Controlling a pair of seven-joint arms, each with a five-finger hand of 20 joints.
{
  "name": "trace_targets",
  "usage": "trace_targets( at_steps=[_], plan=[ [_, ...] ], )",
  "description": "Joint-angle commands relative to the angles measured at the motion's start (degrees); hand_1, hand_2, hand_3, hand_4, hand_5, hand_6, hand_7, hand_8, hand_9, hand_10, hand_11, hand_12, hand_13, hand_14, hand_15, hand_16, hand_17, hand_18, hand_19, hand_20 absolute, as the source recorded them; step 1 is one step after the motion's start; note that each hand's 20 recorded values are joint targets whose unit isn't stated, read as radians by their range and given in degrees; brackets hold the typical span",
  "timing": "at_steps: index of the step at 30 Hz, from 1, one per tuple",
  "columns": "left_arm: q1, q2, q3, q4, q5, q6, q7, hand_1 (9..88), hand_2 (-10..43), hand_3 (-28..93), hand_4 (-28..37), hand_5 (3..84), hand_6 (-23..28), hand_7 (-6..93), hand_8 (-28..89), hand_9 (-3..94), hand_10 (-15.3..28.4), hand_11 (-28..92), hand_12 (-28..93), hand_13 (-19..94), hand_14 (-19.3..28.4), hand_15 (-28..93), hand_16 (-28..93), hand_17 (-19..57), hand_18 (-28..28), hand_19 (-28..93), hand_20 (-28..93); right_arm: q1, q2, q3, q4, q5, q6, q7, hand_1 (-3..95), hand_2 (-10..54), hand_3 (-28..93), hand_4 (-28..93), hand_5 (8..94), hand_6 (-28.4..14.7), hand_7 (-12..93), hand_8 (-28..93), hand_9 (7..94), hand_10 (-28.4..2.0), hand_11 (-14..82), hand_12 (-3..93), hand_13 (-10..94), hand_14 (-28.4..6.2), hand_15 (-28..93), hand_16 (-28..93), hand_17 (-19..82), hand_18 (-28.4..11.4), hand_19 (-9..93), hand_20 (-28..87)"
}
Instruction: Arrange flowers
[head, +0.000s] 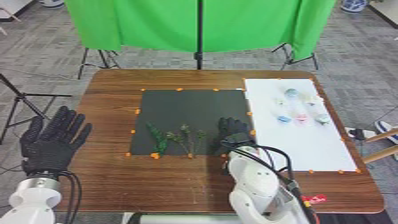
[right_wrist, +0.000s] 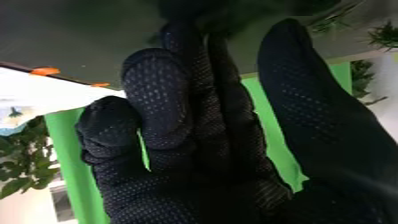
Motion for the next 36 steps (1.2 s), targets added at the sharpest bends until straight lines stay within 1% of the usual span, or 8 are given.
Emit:
trace_targets(
  at_steps=[1,7,12,15,17,19,26,36],
  plan=[
    [0.8,-0.22,0.41,0.30,-0.03,-0.17,-0.78,27.3,12.3,72,-28.3,49.0,9.3,15.3,-8,42.2,15.9,24,15,31,16.0,40,-5,-4.3,15.3,34,17,-1.0,0.4,-0.1,1.3,0.1,1.7,0.8,51.9,-9.5,71,-25,66.2,-7.6,24,0,74.9,-18.8,24.4,32.9,74,-13.3,61,34,40,-28.4,93,38],
    [0.9,-0.02,0.32,0.31,0.08,-0.29,-0.35,27.3,12.4,72,-28.3,49.1,9.3,15.3,-8,42.3,15.9,24,15,31,16.0,40,-5,-4.3,15.2,34,17,-2.3,1.9,0.3,-2.4,0.4,5.5,-1.0,52.2,-9.5,71,-25,65.7,-7.8,27,12,68.2,-21.5,28.0,26.1,68,-15.6,63,34,40,-28.4,93,38],
    [0.4,-0.13,0.47,0.61,0.05,-0.07,-0.52,27.5,12.6,72,-28.3,49.1,9.3,15.4,-8,42.3,15.9,24,15,31,16.0,40,-5,-4.2,15.1,34,17,-2.6,2.8,-0.2,-5.6,0.8,6.7,-3.0,51.2,-9.5,71,-25,63.9,-7.9,29,10,66.3,-21.9,28.9,25.6,67,-16.4,65,33,39,-28.3,93,38],
    [0.2,-0.11,0.60,0.68,0.16,0.22,-0.50,27.6,12.7,72,-28.3,49.1,9.2,15.4,-8,42.3,15.9,24,15,31,16.0,40,-5,-4.2,15.1,34,17,-2.5,2.3,0.2,-6.6,3.0,4.4,-4.3,48.2,-9.5,73,-24,62.5,-8.3,27,-6,65.3,-22.3,29.4,25.9,66,-17.0,66,33,39,-28.4,93,38],
    [0.3,-0.12,0.64,0.65,0.05,0.07,-0.55,27.8,12.8,72,-28.3,49.1,9.2,15.5,-8,42.3,15.8,24,15,31,16.0,40,-5,-4.2,15.1,34,17,-2.4,1.7,0.5,-7.1,4.7,1.6,-3.9,49.2,-9.1,71,-20,63.2,-7.8,24,5,65.9,-21.9,34.2,28.7,65,-17.8,70,35,39,-28.2,93,38],
    [0.4,0.16,0.76,0.62,-0.16,0.20,-0.30,27.8,12.9,72,-28.3,49.1,9.2,15.4,-8,42.4,15.8,24,15,31,16.0,40,-5,-4.2,15.1,34,17,-2.5,1.6,0.6,-6.9,4.4,0.2,-3.6,49.5,-7.0,70,-20,64.3,-7.5,22,6,66.5,-21.8,35.0,30.1,65,-18.0,71,36,39,-28.2,93,38],
    [1.4,-0.22,0.11,0.21,-0.26,0.24,-0.09,27.9,13.0,72,-28.3,49.2,9.2,15.5,-8,42.4,15.8,25,15,31,16.0,41,-5,-4.3,15.2,34,17,-2.7,2.9,1.4,-7.0,3.9,-0.8,-0.9,45.4,-5.2,74,-18,67.9,-10.3,14,-7,65.0,-23.4,29.6,27.0,63,-19.2,70,37,38,-28.4,93,37],
    [1.8,-0.38,0.08,0.07,-0.41,0.53,-0.08,28.0,13.1,72,-28.3,49.2,9.2,15.6,-8,42.5,15.7,25,15,31,16.0,41,-5,-4.2,15.2,34,17,-3.8,4.2,3.0,-8.1,3.9,-1.7,-0.9,45.9,-6.2,74,-18,70.3,-10.7,14,-8,64.3,-24.5,21.4,21.9,62,-19.1,66,33,37,-28.4,92,36]
  ],
)
